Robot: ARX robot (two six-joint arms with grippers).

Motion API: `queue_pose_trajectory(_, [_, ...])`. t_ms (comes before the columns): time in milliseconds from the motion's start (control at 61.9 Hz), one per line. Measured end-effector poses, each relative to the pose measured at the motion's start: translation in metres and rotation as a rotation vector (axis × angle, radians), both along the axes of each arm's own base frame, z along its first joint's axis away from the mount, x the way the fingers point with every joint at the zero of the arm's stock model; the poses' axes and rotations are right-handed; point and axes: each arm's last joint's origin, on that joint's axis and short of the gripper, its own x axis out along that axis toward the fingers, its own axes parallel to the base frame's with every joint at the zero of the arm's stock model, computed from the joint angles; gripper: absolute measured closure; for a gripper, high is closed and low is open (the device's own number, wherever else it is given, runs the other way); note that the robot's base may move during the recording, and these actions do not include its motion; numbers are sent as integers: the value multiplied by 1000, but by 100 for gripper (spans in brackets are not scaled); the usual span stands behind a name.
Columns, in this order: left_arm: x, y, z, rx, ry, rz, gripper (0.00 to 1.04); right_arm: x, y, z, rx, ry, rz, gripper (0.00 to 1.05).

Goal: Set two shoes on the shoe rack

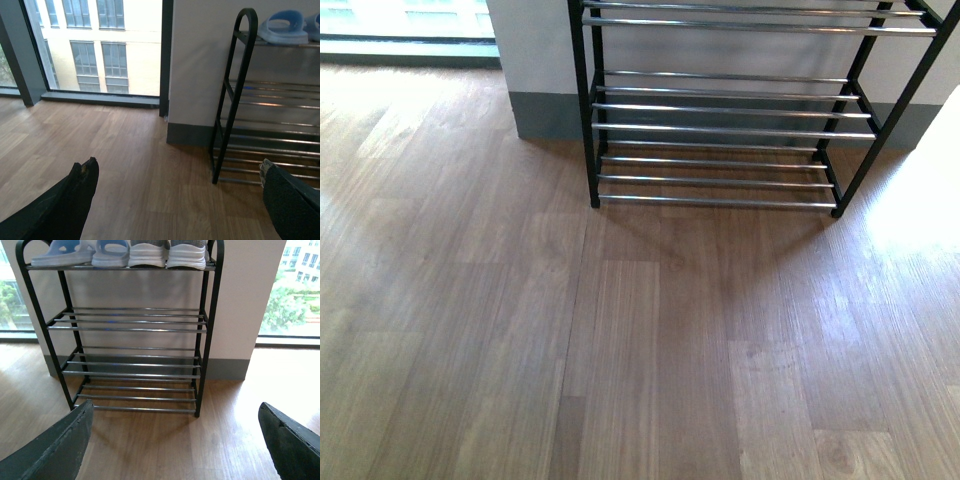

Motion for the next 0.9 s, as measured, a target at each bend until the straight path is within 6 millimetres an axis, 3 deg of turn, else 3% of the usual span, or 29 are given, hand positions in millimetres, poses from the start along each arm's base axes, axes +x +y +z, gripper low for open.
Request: queue_pose_trajectory(904, [0,0,0,0,0,0,9,0,0,0,0,0,0,9])
